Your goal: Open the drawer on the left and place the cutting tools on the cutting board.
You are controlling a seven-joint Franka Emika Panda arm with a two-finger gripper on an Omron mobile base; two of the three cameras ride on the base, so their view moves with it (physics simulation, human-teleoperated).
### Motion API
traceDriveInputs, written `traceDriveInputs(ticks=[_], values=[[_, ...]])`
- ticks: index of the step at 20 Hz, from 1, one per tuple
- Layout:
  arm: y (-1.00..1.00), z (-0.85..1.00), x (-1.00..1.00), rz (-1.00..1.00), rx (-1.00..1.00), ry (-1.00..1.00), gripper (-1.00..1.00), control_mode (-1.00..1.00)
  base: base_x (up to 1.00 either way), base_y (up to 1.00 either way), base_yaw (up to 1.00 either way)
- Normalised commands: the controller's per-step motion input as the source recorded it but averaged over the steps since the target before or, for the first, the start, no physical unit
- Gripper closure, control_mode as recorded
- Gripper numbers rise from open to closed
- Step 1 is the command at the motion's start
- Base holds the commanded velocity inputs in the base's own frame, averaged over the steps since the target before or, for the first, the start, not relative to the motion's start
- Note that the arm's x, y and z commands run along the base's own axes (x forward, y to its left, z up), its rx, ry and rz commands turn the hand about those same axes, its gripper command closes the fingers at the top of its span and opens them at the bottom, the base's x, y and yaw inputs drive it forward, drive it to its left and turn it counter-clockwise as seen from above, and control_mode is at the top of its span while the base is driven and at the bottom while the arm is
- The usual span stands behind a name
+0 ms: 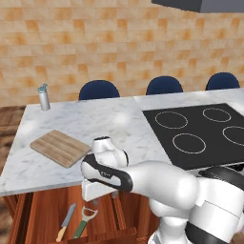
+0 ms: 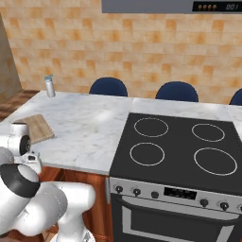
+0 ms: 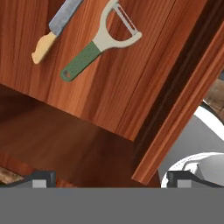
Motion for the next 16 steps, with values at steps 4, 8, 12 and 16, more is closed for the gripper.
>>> traceDriveInputs(ticks=[4,8,12,16], values=[[0.04,-0.55,0.00,-0.15,0.00,0.00,-1.00,-1.00,0.00,0.00,0.00],[0.27,-0.49,0.00,-0.24,0.00,0.01,-1.00,-1.00,0.00,0.00,0.00],[0.37,-0.37,0.00,-0.27,0.00,0.00,-1.00,-1.00,0.00,0.00,0.00],[0.30,-0.23,0.26,-0.16,0.00,0.00,-1.00,-1.00,0.00,0.00,0.00]])
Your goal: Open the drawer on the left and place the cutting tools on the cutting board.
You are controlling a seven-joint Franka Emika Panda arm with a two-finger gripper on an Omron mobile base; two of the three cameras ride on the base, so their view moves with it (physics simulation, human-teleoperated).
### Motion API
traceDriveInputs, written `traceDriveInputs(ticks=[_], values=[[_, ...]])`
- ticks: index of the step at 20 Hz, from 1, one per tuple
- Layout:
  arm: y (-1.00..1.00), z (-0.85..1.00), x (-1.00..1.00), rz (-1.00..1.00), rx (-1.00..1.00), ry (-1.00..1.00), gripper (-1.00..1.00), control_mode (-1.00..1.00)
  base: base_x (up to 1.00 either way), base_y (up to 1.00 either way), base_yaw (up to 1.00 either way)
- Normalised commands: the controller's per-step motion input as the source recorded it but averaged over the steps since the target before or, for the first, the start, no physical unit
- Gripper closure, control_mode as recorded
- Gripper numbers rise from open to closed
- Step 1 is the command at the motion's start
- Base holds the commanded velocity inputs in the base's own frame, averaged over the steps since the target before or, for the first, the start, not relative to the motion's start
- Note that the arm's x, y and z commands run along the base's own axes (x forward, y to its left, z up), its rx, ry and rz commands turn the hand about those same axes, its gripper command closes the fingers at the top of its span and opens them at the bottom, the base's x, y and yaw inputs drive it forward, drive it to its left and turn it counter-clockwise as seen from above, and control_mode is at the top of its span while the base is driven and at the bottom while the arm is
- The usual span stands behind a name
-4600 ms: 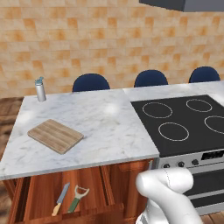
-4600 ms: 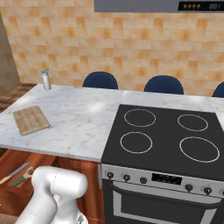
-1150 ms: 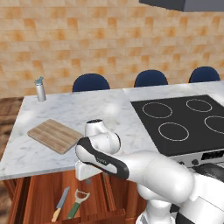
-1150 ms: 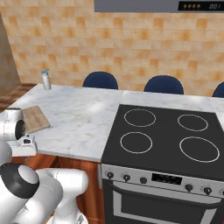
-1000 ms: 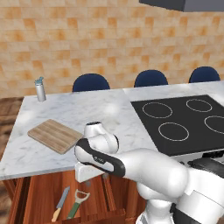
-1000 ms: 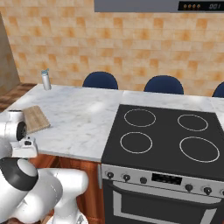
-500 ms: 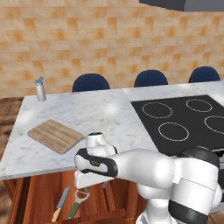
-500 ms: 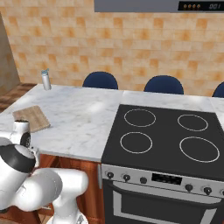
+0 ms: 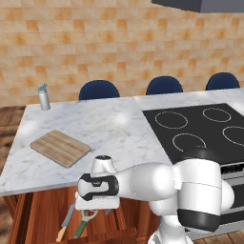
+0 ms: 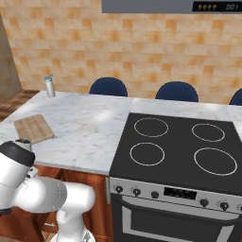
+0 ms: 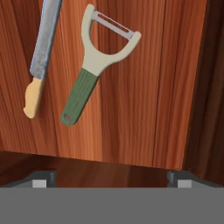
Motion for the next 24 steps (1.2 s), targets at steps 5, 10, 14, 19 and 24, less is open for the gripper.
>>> traceDriveInputs(ticks=[5,10,14,19,24], values=[[0.13,-0.25,0.37,-0.04,-0.01,0.01,-1.00,-1.00,0.00,0.00,0.00],[0.12,-0.28,0.15,-0.03,-0.01,0.01,-1.00,-1.00,0.00,0.00,0.00],[0.31,-0.26,0.06,-0.05,0.00,0.00,-1.00,-1.00,0.00,0.00,0.00],[0.28,-0.13,0.00,-0.04,-0.02,0.00,-1.00,-1.00,0.00,0.00,0.00],[0.03,-0.05,0.04,0.00,-0.03,0.01,-1.00,-1.00,0.00,0.00,0.00]])
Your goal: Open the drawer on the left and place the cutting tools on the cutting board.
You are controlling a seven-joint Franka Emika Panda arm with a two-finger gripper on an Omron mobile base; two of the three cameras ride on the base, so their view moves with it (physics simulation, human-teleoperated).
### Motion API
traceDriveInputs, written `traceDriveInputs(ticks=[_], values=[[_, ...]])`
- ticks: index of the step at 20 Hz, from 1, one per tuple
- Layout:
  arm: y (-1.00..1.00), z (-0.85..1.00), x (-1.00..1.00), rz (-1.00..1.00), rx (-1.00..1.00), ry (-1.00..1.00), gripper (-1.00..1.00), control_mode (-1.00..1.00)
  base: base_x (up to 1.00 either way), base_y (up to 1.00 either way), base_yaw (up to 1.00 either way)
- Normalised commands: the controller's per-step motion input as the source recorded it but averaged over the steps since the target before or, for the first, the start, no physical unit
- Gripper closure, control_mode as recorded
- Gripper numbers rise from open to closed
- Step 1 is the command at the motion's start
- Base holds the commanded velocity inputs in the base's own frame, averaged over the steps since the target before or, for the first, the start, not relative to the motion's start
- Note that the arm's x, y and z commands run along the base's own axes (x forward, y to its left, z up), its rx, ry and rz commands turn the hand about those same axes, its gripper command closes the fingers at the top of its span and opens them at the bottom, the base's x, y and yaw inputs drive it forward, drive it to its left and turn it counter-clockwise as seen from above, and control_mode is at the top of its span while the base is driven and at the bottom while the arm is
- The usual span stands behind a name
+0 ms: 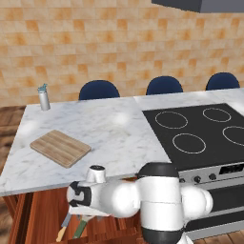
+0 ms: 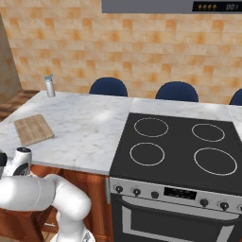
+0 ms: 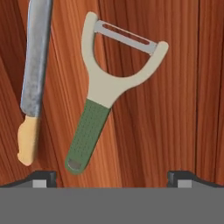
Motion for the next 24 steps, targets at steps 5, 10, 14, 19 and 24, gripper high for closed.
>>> traceDriveInputs(ticks=[5,10,14,19,24], values=[[0.03,-0.27,0.06,0.00,-0.05,0.00,-1.00,-1.00,0.00,0.00,0.00],[0.07,-0.16,-0.01,0.00,-0.04,-0.01,-1.00,-1.00,0.00,0.00,0.00],[0.19,-0.03,0.04,0.00,0.00,-0.03,-1.00,-1.00,0.00,0.00,0.00],[0.19,-0.21,0.09,0.00,-0.01,-0.02,-1.00,-1.00,0.00,0.00,0.00],[0.14,-0.44,0.01,0.00,-0.06,0.00,-1.00,-1.00,0.00,0.00,0.00]])
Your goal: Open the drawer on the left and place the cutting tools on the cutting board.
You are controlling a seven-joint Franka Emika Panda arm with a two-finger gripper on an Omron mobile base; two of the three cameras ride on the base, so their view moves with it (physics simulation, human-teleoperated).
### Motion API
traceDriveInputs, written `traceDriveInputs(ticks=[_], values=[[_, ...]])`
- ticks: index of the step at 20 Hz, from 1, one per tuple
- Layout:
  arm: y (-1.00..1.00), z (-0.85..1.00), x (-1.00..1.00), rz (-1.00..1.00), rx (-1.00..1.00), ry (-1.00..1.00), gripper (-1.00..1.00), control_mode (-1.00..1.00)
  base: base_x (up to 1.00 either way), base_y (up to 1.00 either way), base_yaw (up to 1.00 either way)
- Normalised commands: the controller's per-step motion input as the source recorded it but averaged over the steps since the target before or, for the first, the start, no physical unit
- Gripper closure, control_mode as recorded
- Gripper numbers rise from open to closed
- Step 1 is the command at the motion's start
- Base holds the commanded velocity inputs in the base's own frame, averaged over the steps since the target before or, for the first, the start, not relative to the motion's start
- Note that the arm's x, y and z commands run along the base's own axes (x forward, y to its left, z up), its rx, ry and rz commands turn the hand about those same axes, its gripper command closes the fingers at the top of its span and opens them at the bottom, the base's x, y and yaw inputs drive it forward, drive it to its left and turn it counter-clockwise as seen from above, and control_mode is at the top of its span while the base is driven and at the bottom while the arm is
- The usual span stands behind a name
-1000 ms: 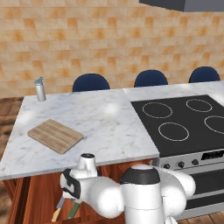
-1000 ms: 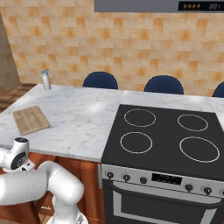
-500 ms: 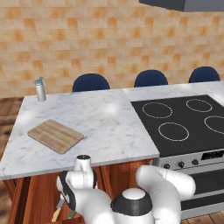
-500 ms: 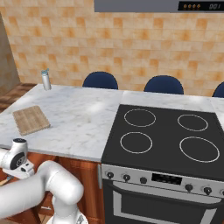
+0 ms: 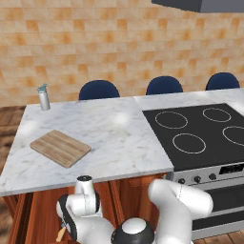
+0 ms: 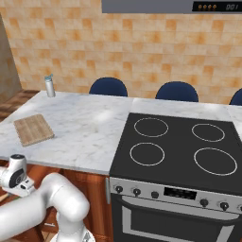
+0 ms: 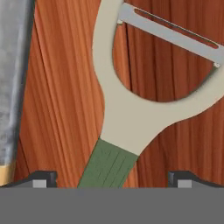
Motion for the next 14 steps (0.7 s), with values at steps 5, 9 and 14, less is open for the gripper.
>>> traceDriveInputs(ticks=[5,9,14], values=[[0.14,-0.33,0.00,0.00,-0.05,0.00,-1.00,-1.00,0.00,0.00,0.00],[0.09,-0.25,0.00,0.00,-0.06,0.00,1.00,-1.00,0.00,0.00,0.00],[0.00,0.00,-0.06,0.00,0.00,-0.02,1.00,-1.00,0.00,0.00,0.00]])
